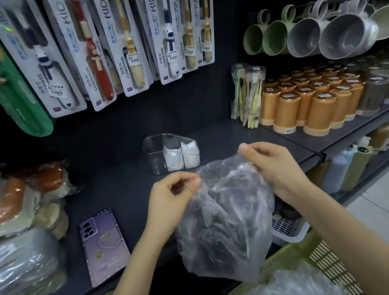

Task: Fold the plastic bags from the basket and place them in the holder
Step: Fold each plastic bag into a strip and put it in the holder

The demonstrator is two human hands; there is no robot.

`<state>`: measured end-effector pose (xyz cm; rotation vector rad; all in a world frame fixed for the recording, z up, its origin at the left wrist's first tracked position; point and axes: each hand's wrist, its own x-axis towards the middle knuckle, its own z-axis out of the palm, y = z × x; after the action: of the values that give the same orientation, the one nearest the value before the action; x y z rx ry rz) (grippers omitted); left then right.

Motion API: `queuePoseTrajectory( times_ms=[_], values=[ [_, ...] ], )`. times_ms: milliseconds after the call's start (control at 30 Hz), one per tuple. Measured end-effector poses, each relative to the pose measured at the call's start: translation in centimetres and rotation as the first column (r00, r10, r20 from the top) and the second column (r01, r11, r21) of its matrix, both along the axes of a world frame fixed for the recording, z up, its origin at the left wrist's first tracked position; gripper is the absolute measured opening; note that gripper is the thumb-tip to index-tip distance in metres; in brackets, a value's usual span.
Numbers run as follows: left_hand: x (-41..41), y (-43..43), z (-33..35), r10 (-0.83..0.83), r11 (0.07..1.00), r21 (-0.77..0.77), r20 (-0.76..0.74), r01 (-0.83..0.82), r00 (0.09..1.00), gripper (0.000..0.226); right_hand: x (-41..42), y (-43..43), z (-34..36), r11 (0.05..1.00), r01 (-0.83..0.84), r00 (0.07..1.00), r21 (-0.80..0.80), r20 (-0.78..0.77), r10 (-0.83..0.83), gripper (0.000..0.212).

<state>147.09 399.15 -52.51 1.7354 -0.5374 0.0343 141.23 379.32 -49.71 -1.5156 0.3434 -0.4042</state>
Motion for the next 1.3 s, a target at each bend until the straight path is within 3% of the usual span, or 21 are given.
queuePoseTrajectory(
  times_ms=[100,167,233,333,467,567,667,733,800,867,1000,1200,1300],
  values=[
    [0.5,1.1,0.5,0.067,0.985,-0.145,-0.150,-0.089,0.986,0.012,-1.3,-1.7,0.1,0.987,-0.153,0.988,-0.041,0.001,0.153,0.027],
    [0.8,1.6,0.7,0.096,0.977,-0.168,-0.207,-0.132,0.974,0.010,-2.2,-2.6,0.1,0.951,-0.301,0.953,-0.065,-0.053,0.298,0.035],
    [0.9,2.0,0.9,0.114,0.967,-0.196,-0.245,-0.164,0.963,0.010,-2.8,-3.1,-0.2,0.925,-0.356,0.932,-0.135,-0.126,0.341,0.032],
    [0.9,2.5,1.3,0.129,0.941,-0.269,-0.276,-0.205,0.952,0.010,-3.1,-3.4,-0.6,0.938,-0.222,0.974,-0.268,-0.113,0.198,0.009],
    [1.0,3.8,1.3,0.198,0.924,-0.282,-0.219,-0.256,0.955,0.011,-3.9,-3.6,-0.4,0.979,-0.042,0.999,-0.200,-0.026,0.037,0.010],
    [1.2,4.8,1.5,0.280,0.943,-0.165,-0.071,-0.288,0.957,0.013,-4.5,-3.4,0.3,0.960,0.003,1.000,-0.282,-0.016,-0.008,0.009],
    [0.4,4.1,3.1,0.208,0.969,0.093,0.192,-0.229,0.959,0.007,-4.5,-2.2,1.3,0.932,-0.037,0.999,-0.360,-0.003,0.039,0.008],
    [-0.7,2.4,4.3,0.044,0.935,0.311,0.372,-0.169,0.927,0.035,-4.3,-0.9,2.1,0.918,-0.107,0.994,-0.382,-0.013,0.111,0.008],
    [-1.8,0.4,5.1,-0.144,0.878,0.475,0.393,-0.066,0.908,0.060,-4.0,0.2,2.8,0.902,-0.154,0.986,-0.402,-0.001,0.168,0.008],
    [-2.6,-0.9,5.0,-0.233,0.850,0.524,0.296,0.047,0.927,0.055,-3.8,1.0,3.4,0.887,-0.168,0.980,-0.429,0.027,0.199,0.011],
    [-2.3,-0.9,4.3,-0.186,0.923,0.372,0.202,0.100,0.962,0.003,-3.8,0.7,3.8,0.859,-0.159,0.980,-0.487,0.030,0.199,0.013],
    [-1.4,1.2,4.1,-0.164,0.941,0.316,0.119,0.119,0.979,0.011,-4.3,-1.4,4.0,0.904,-0.051,0.989,-0.424,0.108,0.106,0.014],
    [-1.4,1.6,4.5,-0.186,0.970,0.168,0.061,0.174,0.981,0.011,-4.5,-0.7,3.5,0.808,-0.191,0.974,-0.557,-0.006,0.226,0.034]
  ],
)
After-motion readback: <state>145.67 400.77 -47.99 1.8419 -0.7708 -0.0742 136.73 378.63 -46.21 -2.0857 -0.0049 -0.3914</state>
